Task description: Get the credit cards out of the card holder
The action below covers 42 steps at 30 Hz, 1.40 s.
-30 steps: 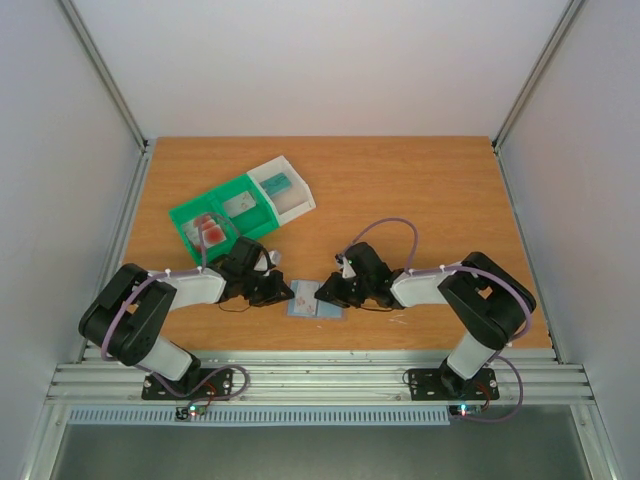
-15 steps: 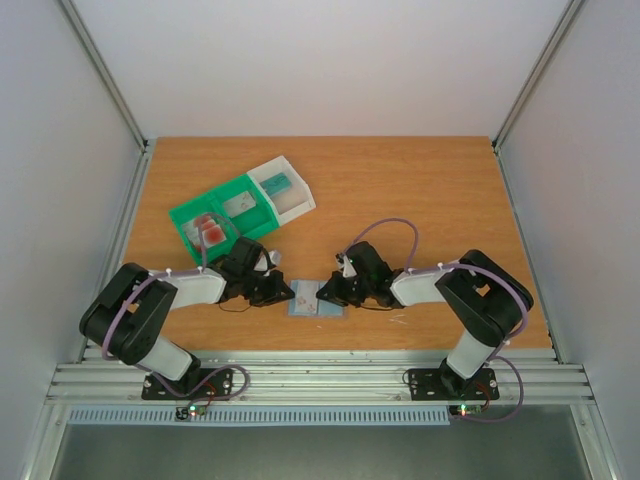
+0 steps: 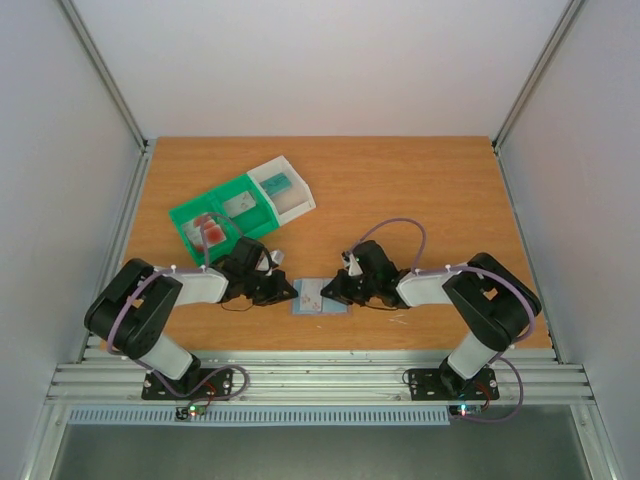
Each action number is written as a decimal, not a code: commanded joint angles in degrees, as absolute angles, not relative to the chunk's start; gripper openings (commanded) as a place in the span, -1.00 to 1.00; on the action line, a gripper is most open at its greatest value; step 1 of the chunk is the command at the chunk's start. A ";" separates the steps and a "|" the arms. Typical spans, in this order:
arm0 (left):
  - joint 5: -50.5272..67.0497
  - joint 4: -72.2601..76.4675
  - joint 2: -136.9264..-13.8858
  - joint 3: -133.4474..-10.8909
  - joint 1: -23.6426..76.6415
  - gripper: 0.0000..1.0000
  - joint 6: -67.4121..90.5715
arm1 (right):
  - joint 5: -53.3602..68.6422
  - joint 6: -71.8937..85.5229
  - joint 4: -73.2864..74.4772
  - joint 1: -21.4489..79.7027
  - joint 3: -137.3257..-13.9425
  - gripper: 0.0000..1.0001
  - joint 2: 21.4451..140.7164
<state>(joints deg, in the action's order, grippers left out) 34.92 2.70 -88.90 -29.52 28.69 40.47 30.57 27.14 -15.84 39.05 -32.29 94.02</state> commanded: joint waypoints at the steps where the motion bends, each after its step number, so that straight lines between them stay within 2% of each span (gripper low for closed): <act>1: 29.94 -0.74 -92.15 -27.85 29.00 -0.93 39.55 | 30.64 25.99 -14.59 37.51 -31.60 -0.98 92.62; 12: 29.72 -0.61 -91.55 -27.77 29.05 -0.93 40.20 | 33.08 27.01 -17.47 36.64 -30.34 -0.97 92.33; 17: 29.79 -0.61 -90.72 -27.86 29.22 -0.93 41.03 | 34.89 28.91 -22.03 36.65 -30.30 -0.73 95.75; 24: 29.88 -0.62 -91.05 -27.85 29.60 -0.93 41.31 | 37.08 29.87 -26.48 36.65 -29.84 -0.67 100.20; 27: 29.71 -0.62 -91.02 -27.95 29.75 -0.93 41.48 | 37.38 29.90 -27.16 36.69 -29.53 -0.71 100.67; 32: 29.87 1.03 -91.11 -28.00 29.93 -0.94 41.59 | 38.45 30.33 -29.01 36.74 -29.21 -0.97 101.64; 42: 28.79 -1.98 -91.19 -28.28 29.89 -0.94 39.71 | 35.48 28.96 -24.82 36.28 -27.86 -0.98 97.97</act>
<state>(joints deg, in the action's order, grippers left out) 34.61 3.29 -89.19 -29.67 29.17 41.50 37.74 29.95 -27.73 36.36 -29.39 99.79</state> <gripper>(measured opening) 0.031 0.016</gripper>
